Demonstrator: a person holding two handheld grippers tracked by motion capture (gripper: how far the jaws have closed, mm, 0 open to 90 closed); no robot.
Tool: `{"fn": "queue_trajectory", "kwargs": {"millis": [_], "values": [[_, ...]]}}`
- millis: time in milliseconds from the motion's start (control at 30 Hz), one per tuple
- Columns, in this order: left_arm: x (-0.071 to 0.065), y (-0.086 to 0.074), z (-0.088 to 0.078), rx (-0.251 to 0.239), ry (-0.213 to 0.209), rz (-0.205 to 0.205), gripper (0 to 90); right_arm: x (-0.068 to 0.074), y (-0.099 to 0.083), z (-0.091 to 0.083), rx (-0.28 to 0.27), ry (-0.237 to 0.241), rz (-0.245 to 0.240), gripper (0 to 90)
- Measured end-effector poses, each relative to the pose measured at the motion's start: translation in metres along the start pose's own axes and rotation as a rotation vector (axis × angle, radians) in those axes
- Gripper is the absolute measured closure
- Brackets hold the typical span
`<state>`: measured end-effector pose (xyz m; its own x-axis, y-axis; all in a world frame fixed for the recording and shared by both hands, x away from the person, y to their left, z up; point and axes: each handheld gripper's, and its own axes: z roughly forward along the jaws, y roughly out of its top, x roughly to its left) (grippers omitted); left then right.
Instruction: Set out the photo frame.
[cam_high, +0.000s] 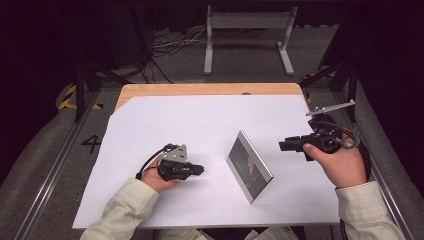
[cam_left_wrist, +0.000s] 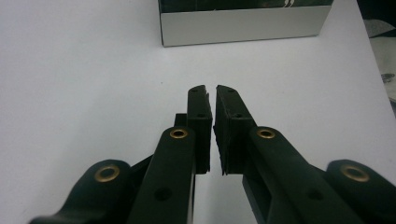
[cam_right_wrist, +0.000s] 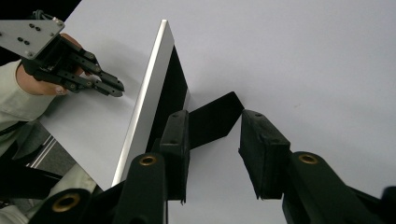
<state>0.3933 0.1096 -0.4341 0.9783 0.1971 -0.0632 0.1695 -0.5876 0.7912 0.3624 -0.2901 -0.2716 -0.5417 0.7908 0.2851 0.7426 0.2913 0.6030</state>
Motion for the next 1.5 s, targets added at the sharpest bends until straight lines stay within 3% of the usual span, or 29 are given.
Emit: {"fn": "queue_trajectory", "kwargs": {"millis": [233, 700, 1133, 1500], "values": [[0.000, -0.001, 0.000, 0.004, -0.001, 0.000, 84.9, 0.006, 0.003, 0.002, 0.029, -0.003, 0.006, 60.9], [-0.001, -0.001, 0.002, 0.015, 0.000, 0.002, 85.4, 0.035, 0.009, 0.000, 0.048, 0.021, -0.022, 58.5], [0.000, -0.002, 0.002, 0.012, 0.007, 0.002, 84.0, 0.048, 0.009, 0.016, 0.069, 0.027, -0.015, 56.2], [0.000, -0.002, 0.002, 0.011, 0.014, 0.002, 83.3, 0.053, 0.006, 0.030, 0.090, 0.002, 0.024, 57.8]]}}
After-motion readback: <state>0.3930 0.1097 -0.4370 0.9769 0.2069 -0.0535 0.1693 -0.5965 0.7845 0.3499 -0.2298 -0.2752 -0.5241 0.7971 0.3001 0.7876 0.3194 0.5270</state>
